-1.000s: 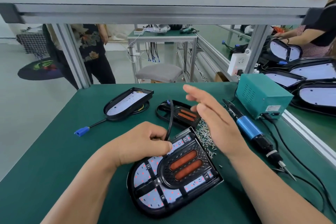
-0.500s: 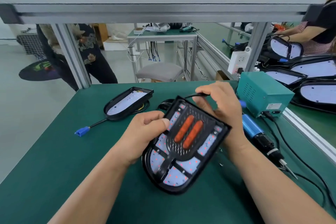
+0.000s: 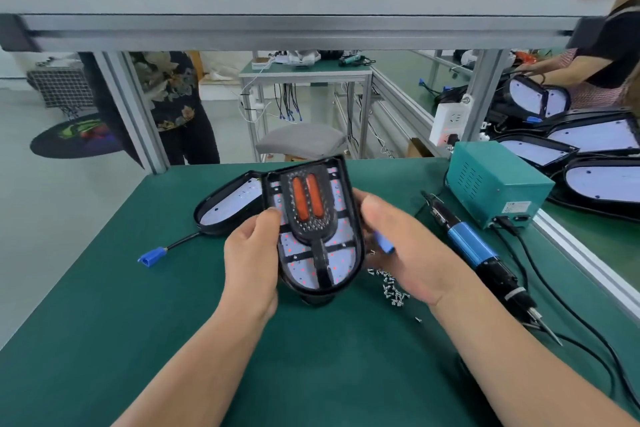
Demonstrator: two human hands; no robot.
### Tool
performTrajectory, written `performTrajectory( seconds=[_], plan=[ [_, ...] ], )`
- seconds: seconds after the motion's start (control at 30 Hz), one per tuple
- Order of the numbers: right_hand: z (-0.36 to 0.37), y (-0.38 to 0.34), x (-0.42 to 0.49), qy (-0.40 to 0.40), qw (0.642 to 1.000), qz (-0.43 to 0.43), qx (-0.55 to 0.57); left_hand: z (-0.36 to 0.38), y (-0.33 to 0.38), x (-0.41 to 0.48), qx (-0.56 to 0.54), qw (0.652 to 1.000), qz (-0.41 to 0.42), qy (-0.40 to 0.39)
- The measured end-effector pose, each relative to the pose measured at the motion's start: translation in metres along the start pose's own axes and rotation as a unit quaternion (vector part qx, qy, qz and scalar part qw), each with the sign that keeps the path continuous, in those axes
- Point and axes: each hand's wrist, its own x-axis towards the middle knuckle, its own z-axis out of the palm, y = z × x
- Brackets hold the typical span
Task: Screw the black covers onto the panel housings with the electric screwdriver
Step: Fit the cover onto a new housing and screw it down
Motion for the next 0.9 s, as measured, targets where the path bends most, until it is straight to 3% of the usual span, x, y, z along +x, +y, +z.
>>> performTrajectory(
  seconds=[0.1,0.33,0.47,0.57,0.9],
  plan=[
    [0.014,0.010,-0.002,-0.035,0.999,-0.011,-0.020,-0.002,-0.004,0.004,-0.027,0.999,-0.013,0.031],
    [0.016,0.011,-0.001,0.093,0.989,-0.090,-0.069,0.001,-0.011,0.002,0.012,1.000,0.019,-0.007],
    [0.004,0.007,-0.005,0.155,0.982,-0.094,-0.055,0.000,-0.017,0.005,-0.007,0.999,-0.009,-0.046],
    [-0.006,-0.001,-0.014,0.190,0.974,-0.114,-0.042,-0.002,-0.025,0.009,0.048,0.998,-0.001,-0.048],
    [-0.080,-0.026,-0.113,0.385,0.898,-0.177,-0.114,-0.006,-0.037,0.013,0.161,0.983,0.021,-0.086]
  ],
)
